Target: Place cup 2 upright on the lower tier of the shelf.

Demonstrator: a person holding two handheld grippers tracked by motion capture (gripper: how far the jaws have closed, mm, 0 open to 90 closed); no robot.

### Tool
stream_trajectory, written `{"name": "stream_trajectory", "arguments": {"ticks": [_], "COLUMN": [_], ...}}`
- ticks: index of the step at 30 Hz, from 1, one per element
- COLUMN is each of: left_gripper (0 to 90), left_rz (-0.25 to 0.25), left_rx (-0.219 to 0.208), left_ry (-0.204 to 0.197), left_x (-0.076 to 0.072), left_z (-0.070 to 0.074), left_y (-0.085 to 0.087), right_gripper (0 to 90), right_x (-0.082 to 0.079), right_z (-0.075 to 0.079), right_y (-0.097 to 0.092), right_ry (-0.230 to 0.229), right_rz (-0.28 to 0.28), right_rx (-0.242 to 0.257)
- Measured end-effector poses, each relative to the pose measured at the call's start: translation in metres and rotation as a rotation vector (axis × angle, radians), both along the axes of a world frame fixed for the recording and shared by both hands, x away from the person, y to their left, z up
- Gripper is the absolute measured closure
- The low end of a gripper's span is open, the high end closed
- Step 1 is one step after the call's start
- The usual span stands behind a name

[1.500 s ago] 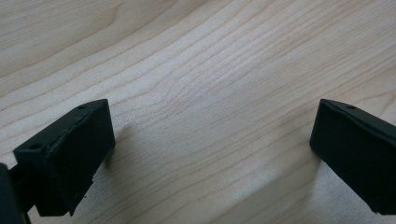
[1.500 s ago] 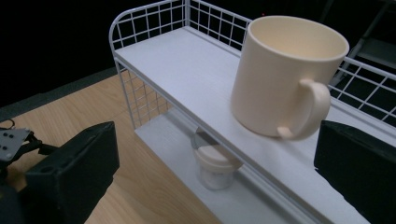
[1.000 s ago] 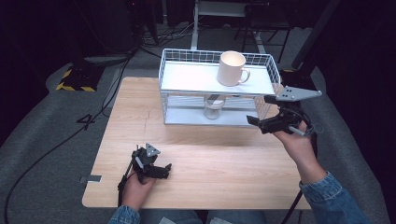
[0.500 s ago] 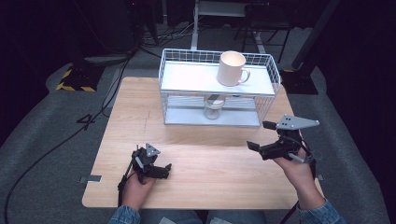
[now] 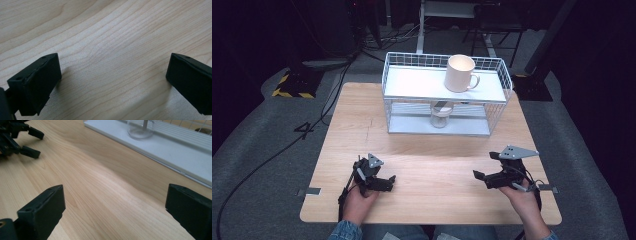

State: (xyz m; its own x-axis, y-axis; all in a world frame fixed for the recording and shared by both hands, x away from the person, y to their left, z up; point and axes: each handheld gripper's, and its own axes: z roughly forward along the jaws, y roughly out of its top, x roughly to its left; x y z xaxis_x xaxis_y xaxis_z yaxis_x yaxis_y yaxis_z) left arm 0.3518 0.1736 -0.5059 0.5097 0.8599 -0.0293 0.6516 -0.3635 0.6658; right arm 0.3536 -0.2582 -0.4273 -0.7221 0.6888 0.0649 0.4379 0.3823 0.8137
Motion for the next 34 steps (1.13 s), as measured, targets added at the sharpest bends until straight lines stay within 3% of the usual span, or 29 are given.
{"name": "stream_trajectory", "arguments": {"ticks": [6,12,17,24,26,34], "left_gripper": [0.4,0.4,0.4,0.3,0.4,0.4], "left_rz": [0.000,0.001,0.000,0.000,0.001,0.000], "left_rx": [0.000,-0.001,0.000,0.000,-0.001,0.000], "left_ry": [0.000,0.000,0.000,0.000,0.000,0.000], "left_x": [0.000,0.000,0.000,0.000,0.000,0.000], "left_z": [0.000,0.000,0.000,0.000,0.000,0.000], "left_y": [0.000,0.000,0.000,0.000,0.000,0.000], "right_gripper": [3.7,4.0,4.0,4.0,2.4,0.2], "right_x": [-0.002,-0.001,0.002,0.006,0.006,0.006], "right_z": [-0.025,-0.042,-0.060,-0.074,-0.078,-0.079], "right_y": [-0.002,-0.001,-0.002,-0.002,0.000,0.001], "right_ry": [0.005,0.012,0.054,0.085,0.068,0.072], "right_rz": [-0.015,-0.030,-0.054,-0.072,-0.075,-0.092], "right_rx": [0.002,-0.064,-0.107,-0.149,-0.167,-0.164]}}
